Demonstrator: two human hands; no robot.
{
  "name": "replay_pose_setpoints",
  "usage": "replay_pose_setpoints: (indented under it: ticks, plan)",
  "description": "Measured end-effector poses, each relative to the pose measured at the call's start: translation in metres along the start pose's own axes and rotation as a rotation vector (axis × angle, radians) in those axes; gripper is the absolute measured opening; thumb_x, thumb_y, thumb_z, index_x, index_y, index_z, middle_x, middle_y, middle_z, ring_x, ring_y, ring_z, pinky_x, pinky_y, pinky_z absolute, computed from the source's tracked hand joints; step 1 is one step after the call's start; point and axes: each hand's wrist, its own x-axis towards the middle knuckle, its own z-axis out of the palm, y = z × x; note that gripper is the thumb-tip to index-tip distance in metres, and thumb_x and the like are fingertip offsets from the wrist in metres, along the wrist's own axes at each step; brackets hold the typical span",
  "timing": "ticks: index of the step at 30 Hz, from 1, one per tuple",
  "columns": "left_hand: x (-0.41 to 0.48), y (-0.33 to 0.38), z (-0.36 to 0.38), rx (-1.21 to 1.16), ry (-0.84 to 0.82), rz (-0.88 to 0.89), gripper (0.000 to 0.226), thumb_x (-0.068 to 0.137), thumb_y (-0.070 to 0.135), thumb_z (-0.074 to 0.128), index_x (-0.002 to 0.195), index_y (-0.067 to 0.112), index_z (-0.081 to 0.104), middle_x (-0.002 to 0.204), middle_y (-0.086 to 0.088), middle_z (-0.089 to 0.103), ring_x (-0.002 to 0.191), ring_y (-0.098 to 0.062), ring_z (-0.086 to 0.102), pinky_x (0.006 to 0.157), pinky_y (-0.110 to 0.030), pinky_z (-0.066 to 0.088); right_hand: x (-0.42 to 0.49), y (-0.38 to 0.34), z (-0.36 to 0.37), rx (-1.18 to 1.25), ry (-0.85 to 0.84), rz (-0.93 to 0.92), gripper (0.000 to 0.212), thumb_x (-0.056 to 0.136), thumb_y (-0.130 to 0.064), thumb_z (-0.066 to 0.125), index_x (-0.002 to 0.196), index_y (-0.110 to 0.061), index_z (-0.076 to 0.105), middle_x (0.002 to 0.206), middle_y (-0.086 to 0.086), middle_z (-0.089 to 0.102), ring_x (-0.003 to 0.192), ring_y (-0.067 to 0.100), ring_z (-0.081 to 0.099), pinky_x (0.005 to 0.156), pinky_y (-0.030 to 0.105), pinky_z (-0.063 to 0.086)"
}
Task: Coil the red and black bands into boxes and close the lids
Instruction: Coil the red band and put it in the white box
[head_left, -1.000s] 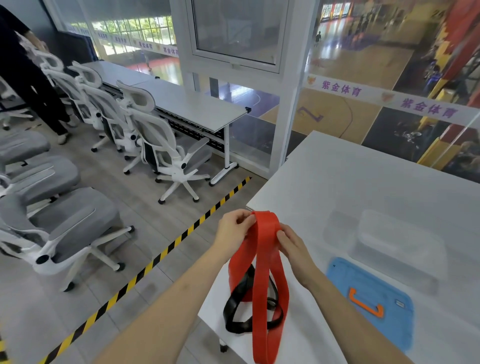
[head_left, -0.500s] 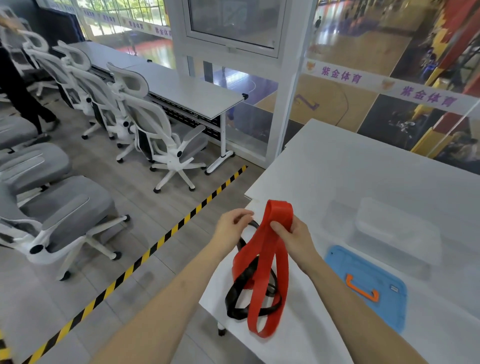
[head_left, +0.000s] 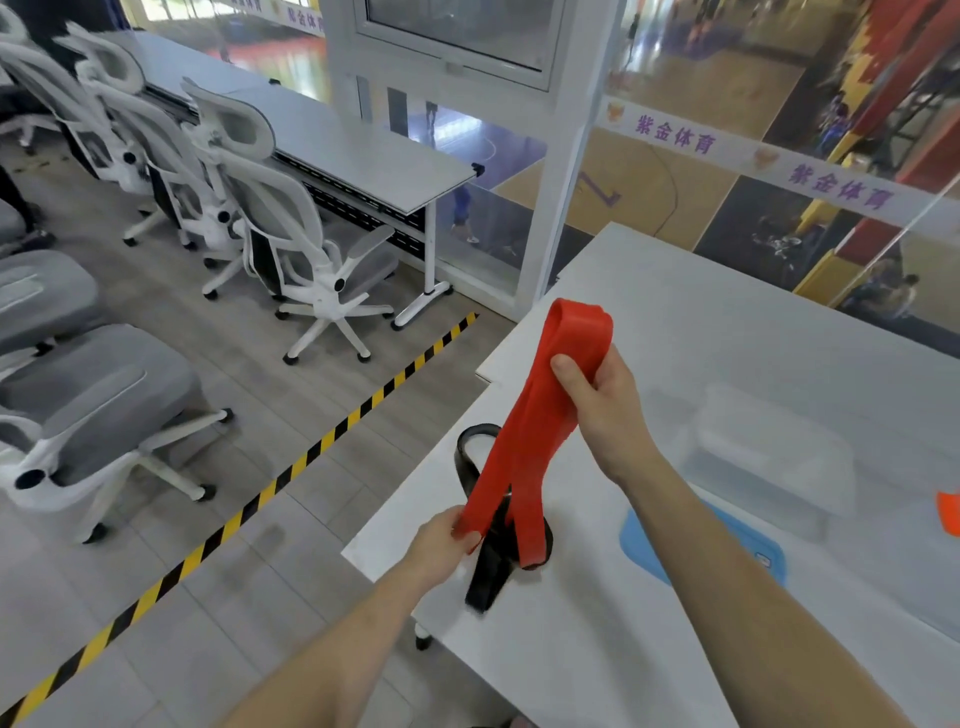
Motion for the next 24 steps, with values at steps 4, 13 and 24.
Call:
replay_pose_setpoints:
  ticks: [4,13,24]
  plan:
    - [-0.001,-0.001,-0.006,0.000,-0.091,0.005,0.033,0.104,0.020,0.056,0.135,0.026,0.065,0.123,0.002,0.075,0.117,-0.018,0.068,0.108,-0.040,0.050,-0.001,0.012,-0.002,0.020,0.006,0.050,0.029,0.105,-0.035,0.061,0.133,-0.033,0.055,0.118,-0.014,0.071,0.100,-0.002,0.072,0.076,0.017,0.057]
    - [-0.020,0.046,-0.021,-0.223,-0.006,0.165,0.051,0.105,0.051,0.049,0.152,0.032,0.047,0.147,0.014,0.058,0.138,-0.005,0.054,0.114,-0.026,0.041,0.011,-0.023,-0.017,0.111,0.063,-0.013,0.025,0.102,-0.035,0.064,0.127,-0.030,0.063,0.114,-0.009,0.076,0.100,0.009,0.077,0.077,0.021,0.061]
    - [-0.020,0.144,-0.022,-0.271,-0.007,0.361,0.107,0.071,0.050,0.092,0.152,0.055,0.024,0.141,0.006,0.060,0.122,-0.023,0.067,0.101,-0.052,0.058,0.011,-0.061,-0.023,0.321,0.028,0.050,0.018,0.107,-0.034,0.056,0.117,-0.024,0.066,0.103,-0.005,0.079,0.094,0.012,0.078,0.082,0.033,0.063]
